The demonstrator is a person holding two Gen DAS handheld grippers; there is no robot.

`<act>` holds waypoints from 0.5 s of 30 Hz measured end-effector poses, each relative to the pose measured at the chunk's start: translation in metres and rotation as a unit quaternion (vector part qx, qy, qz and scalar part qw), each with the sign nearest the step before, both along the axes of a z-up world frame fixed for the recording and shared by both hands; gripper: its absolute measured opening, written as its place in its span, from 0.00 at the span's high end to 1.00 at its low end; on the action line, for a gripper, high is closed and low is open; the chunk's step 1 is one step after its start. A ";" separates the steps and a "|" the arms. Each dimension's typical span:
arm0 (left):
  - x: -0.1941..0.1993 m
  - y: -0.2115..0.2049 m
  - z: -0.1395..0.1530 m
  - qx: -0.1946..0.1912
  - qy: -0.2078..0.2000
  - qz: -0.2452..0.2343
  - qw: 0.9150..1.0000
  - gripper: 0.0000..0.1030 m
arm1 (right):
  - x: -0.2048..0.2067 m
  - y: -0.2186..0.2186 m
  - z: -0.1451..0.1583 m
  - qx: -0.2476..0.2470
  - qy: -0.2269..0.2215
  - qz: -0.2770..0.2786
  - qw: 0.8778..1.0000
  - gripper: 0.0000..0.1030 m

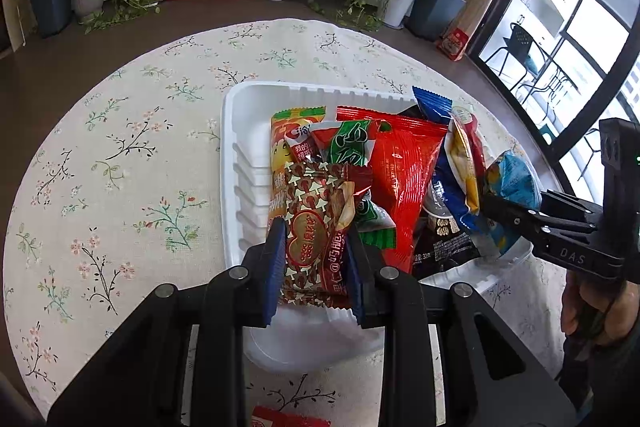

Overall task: Organize snacks
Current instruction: 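Carry both packets into the white tray and open both grippers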

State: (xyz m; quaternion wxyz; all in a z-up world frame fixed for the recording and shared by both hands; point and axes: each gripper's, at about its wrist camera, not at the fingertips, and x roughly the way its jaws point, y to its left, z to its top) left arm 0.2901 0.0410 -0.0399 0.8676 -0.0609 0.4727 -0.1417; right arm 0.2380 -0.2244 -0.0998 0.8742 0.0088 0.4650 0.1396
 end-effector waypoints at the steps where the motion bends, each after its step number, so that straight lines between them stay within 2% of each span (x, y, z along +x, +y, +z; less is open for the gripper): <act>1: 0.000 -0.001 -0.001 0.001 0.001 -0.001 1.000 0.75 | -0.001 0.001 0.000 -0.003 -0.002 0.002 1.000 0.55; 9: -0.003 0.004 0.000 0.004 -0.002 0.006 1.000 0.75 | -0.004 0.000 0.001 -0.013 -0.008 0.015 1.000 0.52; 10: -0.004 0.004 0.001 0.004 -0.004 0.007 1.000 0.75 | -0.006 0.001 0.001 -0.017 -0.011 0.016 1.000 0.50; 11: -0.004 0.005 0.002 0.003 -0.004 0.007 1.000 0.72 | -0.008 0.001 0.001 -0.018 -0.014 0.016 1.000 0.46; 13: -0.005 0.006 0.004 0.002 -0.006 0.008 1.000 0.57 | -0.012 0.002 0.003 -0.015 -0.018 0.017 1.000 0.42; 15: -0.006 0.005 0.006 -0.003 -0.008 0.005 1.000 0.53 | -0.013 0.002 0.004 -0.017 -0.022 0.015 1.000 0.42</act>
